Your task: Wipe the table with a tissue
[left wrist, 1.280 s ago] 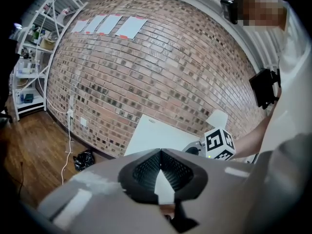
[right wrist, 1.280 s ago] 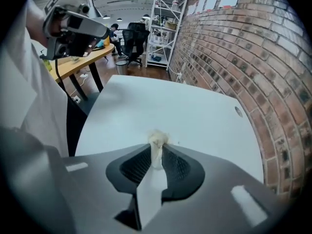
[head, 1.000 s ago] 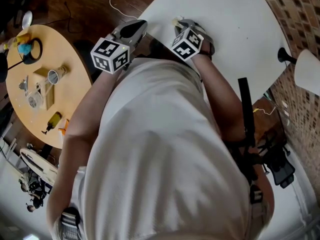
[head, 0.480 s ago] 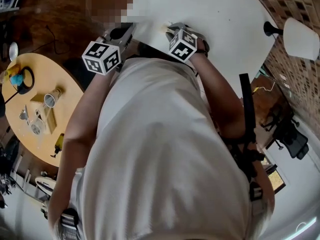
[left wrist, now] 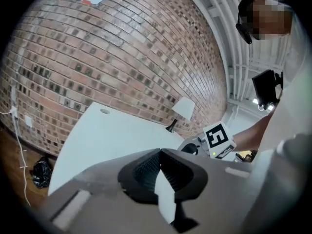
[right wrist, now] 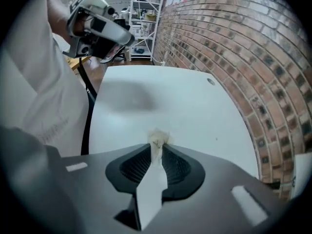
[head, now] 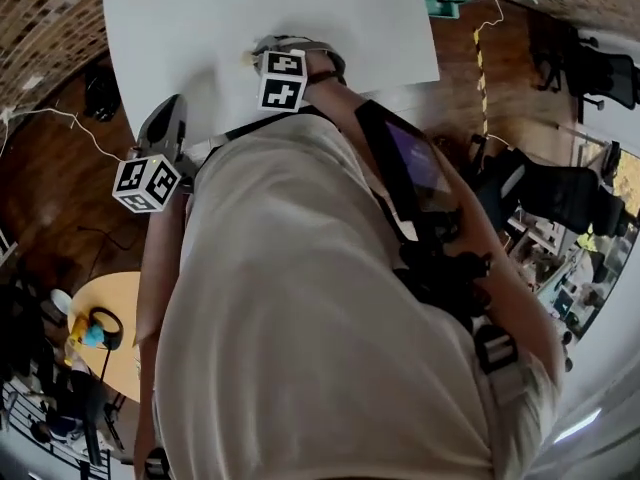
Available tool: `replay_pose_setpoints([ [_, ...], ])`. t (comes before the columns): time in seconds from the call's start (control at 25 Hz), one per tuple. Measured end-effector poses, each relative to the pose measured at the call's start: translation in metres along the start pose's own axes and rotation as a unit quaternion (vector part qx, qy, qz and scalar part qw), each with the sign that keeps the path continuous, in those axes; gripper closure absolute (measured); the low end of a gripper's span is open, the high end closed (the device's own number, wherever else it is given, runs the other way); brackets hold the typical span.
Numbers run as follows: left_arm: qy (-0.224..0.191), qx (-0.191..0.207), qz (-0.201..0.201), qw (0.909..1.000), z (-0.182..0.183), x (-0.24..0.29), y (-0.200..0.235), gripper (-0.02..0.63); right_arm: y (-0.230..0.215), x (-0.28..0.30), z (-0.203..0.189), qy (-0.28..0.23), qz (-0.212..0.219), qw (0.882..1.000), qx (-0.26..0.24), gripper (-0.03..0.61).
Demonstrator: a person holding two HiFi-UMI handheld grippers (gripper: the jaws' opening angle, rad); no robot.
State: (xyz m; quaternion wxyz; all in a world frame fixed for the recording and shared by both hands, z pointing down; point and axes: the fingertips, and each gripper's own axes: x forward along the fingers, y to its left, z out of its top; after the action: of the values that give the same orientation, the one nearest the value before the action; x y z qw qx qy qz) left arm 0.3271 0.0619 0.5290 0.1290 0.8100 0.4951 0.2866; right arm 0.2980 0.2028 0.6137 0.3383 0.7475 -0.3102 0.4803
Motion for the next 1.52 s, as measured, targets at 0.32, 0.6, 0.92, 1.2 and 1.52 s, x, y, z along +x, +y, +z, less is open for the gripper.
replay_pose_setpoints([
  [0.32, 0.036, 0.037, -0.071, 0.9961, 0.009, 0.071, -0.071, 0.607, -0.031, -0.038, -0.078, -0.031, -0.025, 0.992, 0.122, 0.502],
  [0.6, 0.043, 0.028, -0.051, 0.9974, 0.019, 0.094, -0.07, 0.607, -0.08, -0.035, -0.119, -0.052, -0.04, 0.975, 0.211, 0.502],
  [0.92, 0.021, -0.004, 0.011, 0.9997, 0.036, 0.09, -0.055, 0.607, -0.162, -0.011, -0.119, -0.067, -0.05, 0.97, 0.228, 0.502],
  [1.2, 0.005, -0.036, 0.117, 0.9925, 0.018, 0.069, -0.055, 0.607, -0.224, 0.024, -0.085, -0.065, -0.026, 0.987, 0.148, 0.503],
  [1.52, -0.003, -0.045, 0.137, 0.9895, 0.007, 0.062, -0.06, 0.607, -0.22, 0.043, -0.087, -0.029, -0.021, 0.994, 0.104, 0.505],
])
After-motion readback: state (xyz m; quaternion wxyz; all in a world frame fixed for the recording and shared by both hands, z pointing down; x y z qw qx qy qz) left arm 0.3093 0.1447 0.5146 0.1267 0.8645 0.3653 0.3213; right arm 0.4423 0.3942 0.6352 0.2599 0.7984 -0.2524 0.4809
